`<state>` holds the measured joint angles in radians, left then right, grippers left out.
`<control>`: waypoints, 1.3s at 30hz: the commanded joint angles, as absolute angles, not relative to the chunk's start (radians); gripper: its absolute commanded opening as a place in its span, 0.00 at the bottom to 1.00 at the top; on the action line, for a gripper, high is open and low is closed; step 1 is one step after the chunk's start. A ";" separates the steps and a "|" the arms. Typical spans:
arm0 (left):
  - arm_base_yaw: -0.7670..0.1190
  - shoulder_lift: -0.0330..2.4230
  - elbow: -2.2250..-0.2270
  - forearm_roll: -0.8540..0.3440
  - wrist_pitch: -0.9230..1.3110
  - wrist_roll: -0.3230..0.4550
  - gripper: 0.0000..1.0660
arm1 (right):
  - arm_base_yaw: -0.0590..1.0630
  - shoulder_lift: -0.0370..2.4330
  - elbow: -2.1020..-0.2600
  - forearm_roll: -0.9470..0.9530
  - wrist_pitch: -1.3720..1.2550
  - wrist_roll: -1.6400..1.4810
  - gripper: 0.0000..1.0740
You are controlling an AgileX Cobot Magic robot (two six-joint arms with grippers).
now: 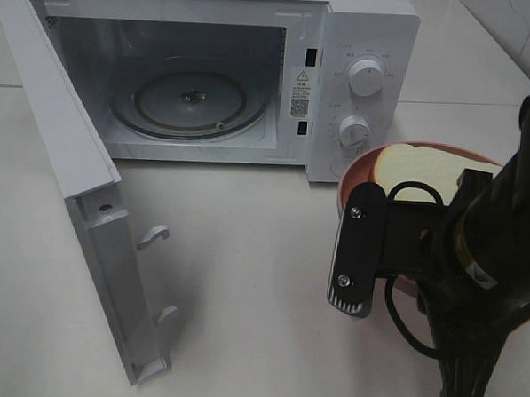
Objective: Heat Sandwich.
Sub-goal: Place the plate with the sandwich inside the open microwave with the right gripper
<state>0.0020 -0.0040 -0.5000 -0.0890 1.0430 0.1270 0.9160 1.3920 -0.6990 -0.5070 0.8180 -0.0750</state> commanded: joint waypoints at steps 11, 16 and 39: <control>0.006 -0.031 -0.497 -0.089 1.030 0.121 0.95 | 0.922 1.385 -0.697 -0.542 0.691 -0.366 0.02; 0.006 -0.031 -0.497 -0.089 1.030 0.121 0.95 | 0.922 1.385 -0.698 -0.551 0.656 -0.440 0.02; 0.006 -0.031 -0.497 -0.089 1.030 0.121 0.95 | 0.882 1.385 -0.699 -0.457 0.528 -0.853 0.00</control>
